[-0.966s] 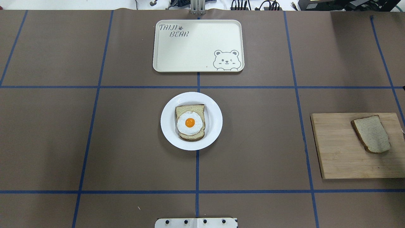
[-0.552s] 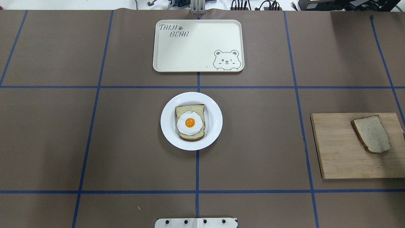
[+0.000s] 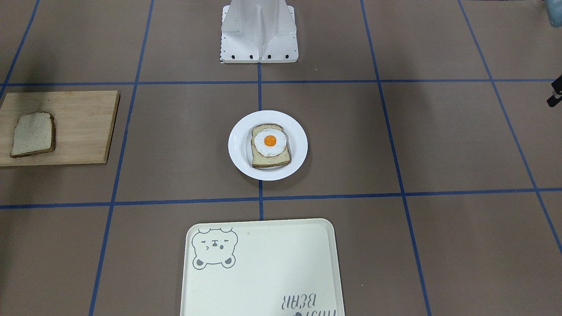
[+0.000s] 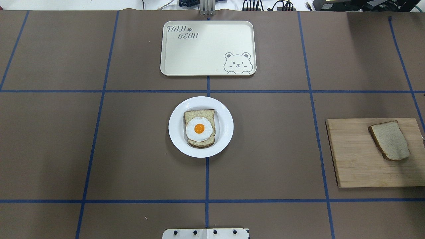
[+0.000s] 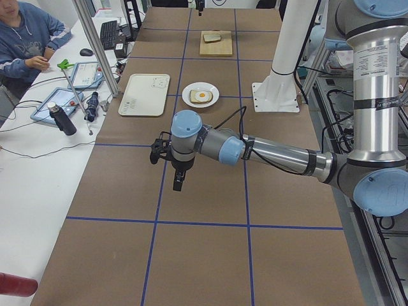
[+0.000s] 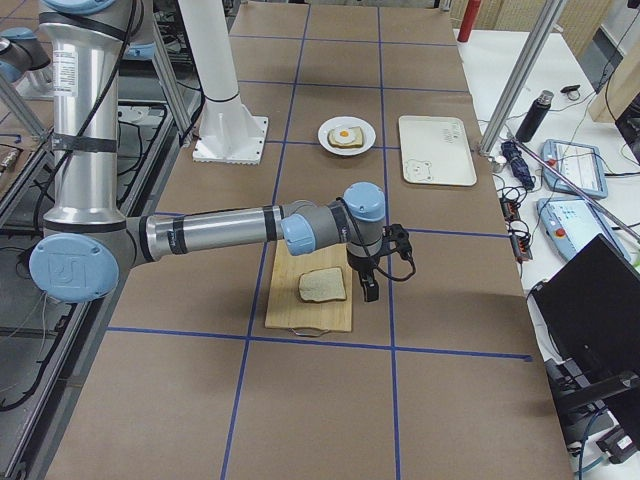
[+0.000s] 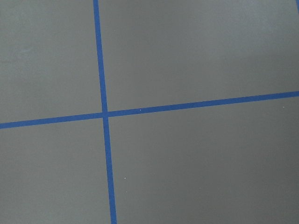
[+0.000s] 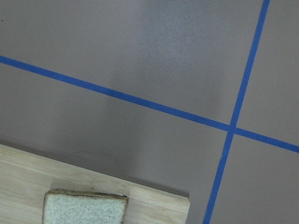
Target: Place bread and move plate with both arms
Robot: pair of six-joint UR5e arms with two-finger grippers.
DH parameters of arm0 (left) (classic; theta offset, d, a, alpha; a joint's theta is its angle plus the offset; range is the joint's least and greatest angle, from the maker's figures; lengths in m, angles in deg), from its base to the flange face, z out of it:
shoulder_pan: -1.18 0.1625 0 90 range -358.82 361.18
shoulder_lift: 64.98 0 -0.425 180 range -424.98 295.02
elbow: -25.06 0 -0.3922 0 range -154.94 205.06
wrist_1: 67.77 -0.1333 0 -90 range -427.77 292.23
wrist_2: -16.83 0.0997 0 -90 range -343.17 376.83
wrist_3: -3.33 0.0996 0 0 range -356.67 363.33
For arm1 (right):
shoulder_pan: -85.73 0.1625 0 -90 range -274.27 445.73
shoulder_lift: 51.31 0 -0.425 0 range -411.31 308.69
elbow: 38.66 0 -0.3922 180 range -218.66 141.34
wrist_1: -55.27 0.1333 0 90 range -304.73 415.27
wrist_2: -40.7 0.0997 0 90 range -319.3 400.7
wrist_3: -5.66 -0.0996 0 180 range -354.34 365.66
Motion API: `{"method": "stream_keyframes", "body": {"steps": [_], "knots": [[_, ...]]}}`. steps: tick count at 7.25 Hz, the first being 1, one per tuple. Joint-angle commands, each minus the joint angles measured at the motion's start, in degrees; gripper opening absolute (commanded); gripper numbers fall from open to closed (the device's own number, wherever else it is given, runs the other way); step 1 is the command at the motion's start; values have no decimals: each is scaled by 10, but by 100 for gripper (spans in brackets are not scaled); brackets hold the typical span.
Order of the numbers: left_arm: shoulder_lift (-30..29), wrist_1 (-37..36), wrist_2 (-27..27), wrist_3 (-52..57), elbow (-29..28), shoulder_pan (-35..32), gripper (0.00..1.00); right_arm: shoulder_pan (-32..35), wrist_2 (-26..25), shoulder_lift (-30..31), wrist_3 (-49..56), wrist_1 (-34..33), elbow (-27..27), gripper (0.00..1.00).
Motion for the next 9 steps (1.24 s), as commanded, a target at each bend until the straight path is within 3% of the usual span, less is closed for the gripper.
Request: {"method": "stream_keyframes", "body": {"steps": [1,3,9], "knots": [[-3,-3,-20,-2,2,1,98,-10,2,0,-1,0,0,100],[3,-5,-90,-2,-5,-1,98,-32,24,2,-26,-1,1,100],[2,-3,-73,-52,-4,-1,98,-99,30,7,-39,10,36,100]]}}
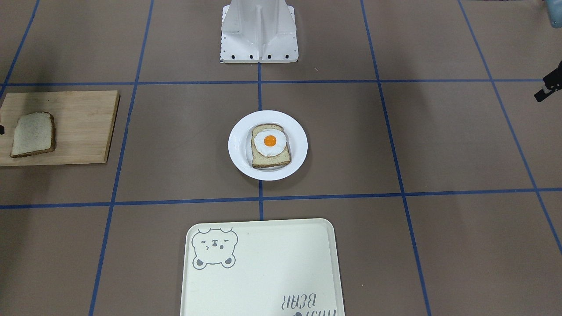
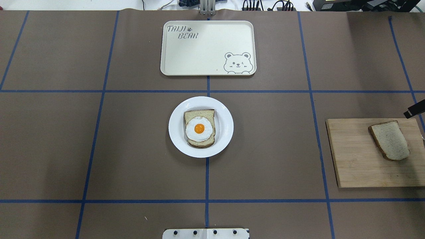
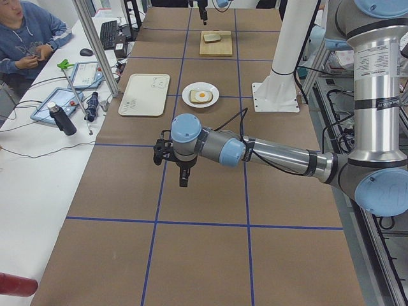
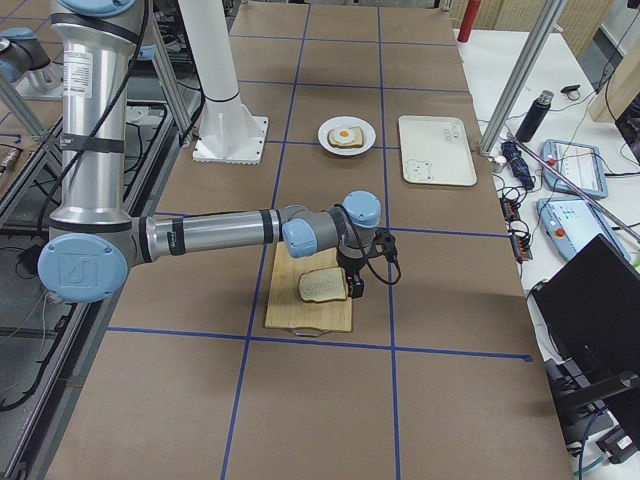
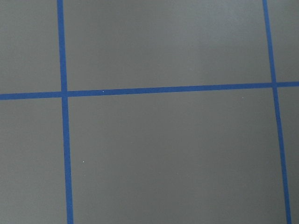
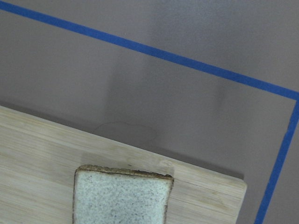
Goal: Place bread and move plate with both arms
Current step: 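Lower the right gripper onto the bread slice on the wooden board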
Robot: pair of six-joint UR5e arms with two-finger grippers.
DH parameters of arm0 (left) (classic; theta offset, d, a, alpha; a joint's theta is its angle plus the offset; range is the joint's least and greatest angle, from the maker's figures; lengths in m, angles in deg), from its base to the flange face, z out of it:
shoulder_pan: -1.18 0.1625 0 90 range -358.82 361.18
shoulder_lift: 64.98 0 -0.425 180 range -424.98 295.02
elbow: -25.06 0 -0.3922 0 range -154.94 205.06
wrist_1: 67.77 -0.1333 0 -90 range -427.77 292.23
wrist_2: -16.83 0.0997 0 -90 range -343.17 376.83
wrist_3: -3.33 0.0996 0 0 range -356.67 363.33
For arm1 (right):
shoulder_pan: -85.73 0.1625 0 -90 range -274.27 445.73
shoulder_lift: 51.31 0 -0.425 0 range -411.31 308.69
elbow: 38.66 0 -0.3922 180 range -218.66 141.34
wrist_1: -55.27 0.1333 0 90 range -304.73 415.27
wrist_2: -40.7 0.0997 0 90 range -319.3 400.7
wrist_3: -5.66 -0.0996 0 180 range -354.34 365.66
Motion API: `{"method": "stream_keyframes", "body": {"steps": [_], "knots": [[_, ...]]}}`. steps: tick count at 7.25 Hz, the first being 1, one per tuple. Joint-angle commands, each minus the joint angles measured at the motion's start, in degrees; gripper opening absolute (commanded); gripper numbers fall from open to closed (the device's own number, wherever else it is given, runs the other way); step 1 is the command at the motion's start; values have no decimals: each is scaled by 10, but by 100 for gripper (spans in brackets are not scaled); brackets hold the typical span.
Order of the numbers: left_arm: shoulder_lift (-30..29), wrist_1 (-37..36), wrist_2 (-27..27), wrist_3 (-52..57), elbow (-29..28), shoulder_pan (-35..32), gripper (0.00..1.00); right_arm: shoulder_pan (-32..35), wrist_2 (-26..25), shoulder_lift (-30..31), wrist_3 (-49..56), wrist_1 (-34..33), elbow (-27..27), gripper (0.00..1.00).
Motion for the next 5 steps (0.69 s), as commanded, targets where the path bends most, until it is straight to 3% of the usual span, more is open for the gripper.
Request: {"method": "stream_keyframes", "body": {"steps": [1,2,3,4,5], "knots": [[-2,0,3,-8,-2,2,98,-28,-1,-3,-12,72,53,100],[-5,0,3,-8,-3,2,98,-37,-1,-5,-45,154,100,100],[-5,0,4,-8,-3,2,98,-45,-2,-6,-79,183,108,100],[-7,0,4,-8,-3,2,98,-51,-1,-5,-81,183,114,99],[-9,0,4,-8,-4,2,98,-51,1,-6,-83,186,118,91]]}}
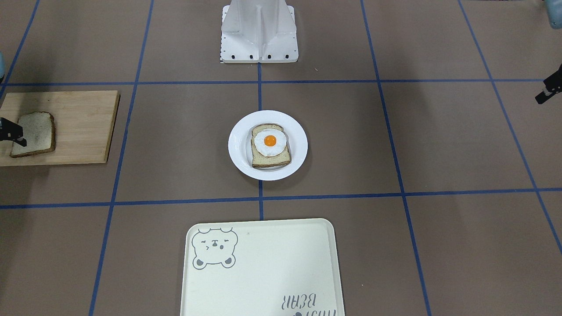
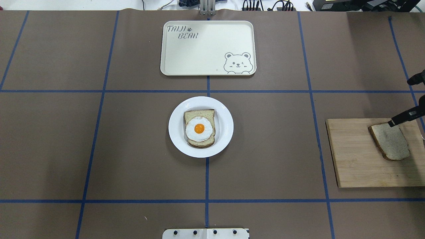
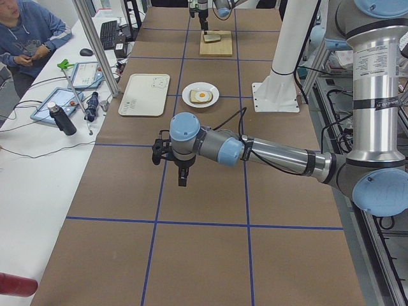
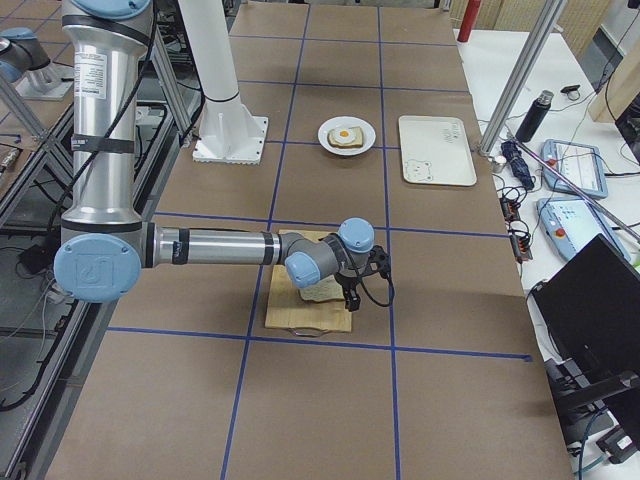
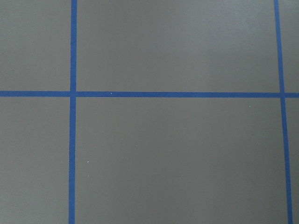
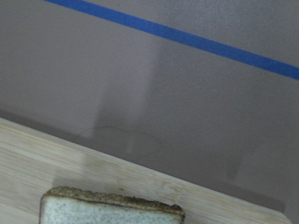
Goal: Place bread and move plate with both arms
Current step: 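Lower the right gripper onto the bread slice on the wooden board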
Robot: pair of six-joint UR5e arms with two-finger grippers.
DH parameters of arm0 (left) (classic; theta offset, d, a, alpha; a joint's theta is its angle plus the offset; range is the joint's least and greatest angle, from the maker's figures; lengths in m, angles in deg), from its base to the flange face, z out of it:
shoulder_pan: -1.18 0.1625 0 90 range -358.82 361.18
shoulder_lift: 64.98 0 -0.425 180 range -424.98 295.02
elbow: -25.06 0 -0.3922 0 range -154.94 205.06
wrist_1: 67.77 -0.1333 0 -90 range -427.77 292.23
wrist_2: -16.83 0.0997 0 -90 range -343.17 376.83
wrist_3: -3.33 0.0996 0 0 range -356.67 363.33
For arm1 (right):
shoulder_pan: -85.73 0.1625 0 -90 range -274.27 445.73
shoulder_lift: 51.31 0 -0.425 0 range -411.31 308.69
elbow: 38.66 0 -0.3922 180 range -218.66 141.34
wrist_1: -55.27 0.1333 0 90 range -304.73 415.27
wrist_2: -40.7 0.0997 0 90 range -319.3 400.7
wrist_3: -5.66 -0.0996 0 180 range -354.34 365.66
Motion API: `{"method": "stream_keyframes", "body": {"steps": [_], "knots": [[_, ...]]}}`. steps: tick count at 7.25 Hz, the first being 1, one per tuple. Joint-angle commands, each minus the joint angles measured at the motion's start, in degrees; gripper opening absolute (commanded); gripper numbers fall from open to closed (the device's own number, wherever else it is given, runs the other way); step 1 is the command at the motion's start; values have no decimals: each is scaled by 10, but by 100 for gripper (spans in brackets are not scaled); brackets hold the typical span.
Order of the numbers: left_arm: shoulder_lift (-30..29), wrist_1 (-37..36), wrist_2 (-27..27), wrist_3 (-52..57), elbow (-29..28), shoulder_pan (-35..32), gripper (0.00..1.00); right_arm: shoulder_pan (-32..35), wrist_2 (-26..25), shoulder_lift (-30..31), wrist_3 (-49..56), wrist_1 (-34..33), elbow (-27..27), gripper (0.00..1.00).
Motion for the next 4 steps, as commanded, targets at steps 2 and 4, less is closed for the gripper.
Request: {"method": "stream_keyframes", "body": {"steps": [2,4], "knots": [[-2,0,0,0,0,0,98,-2,3,6,-8,11,17,84],[-2,0,0,-1,2,-1,98,-2,3,8,-8,10,17,82]]}}
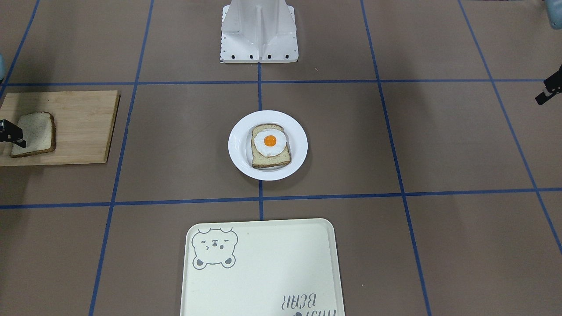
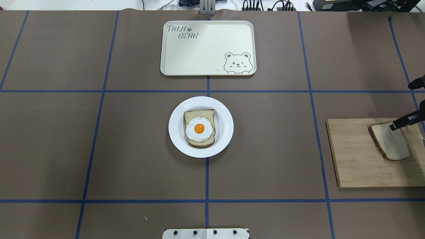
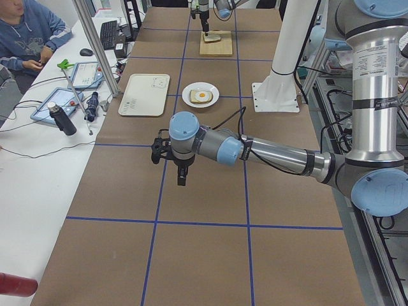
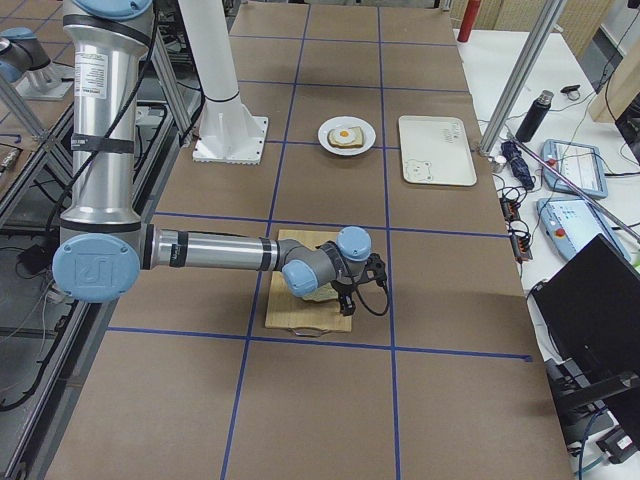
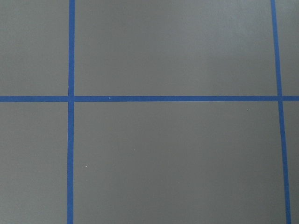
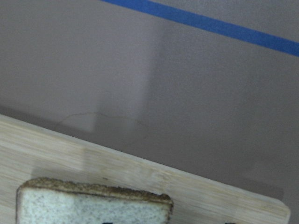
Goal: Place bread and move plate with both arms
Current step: 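Lower the right gripper onto the bread slice on the wooden board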
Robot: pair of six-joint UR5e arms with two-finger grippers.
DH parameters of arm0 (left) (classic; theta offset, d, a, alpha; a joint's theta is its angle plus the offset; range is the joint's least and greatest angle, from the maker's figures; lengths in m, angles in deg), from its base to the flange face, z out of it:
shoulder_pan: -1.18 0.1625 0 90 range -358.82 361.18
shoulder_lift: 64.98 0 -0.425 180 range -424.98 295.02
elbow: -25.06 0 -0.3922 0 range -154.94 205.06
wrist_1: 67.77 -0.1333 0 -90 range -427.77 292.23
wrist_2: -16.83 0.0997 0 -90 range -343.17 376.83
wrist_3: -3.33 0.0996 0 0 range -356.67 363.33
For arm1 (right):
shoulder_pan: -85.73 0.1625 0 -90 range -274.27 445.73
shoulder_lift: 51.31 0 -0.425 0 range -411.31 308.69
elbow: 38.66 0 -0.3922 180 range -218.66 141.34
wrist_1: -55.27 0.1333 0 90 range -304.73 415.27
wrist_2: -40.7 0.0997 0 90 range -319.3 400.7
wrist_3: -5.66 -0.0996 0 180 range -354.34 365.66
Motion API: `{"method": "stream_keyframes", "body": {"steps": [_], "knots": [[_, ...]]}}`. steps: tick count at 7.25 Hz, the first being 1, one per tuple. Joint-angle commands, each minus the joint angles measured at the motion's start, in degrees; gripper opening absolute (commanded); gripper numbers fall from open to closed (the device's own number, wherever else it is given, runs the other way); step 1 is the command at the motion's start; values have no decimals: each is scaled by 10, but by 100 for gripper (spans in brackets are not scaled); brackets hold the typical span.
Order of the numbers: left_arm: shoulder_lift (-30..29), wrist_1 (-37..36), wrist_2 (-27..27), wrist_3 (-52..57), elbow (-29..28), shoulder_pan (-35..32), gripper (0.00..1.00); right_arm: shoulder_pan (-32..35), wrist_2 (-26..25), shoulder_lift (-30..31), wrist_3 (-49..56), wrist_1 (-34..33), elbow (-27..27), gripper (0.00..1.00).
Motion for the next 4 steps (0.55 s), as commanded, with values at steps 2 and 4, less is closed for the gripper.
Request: {"method": "stream_keyframes", "body": {"steps": [2,4], "knots": [[0,0,0,0,1,-1,98,-1,3,2,0,0,3,76],[0,0,0,0,1,-1,98,-1,15,2,-1,0,4,75]]}}
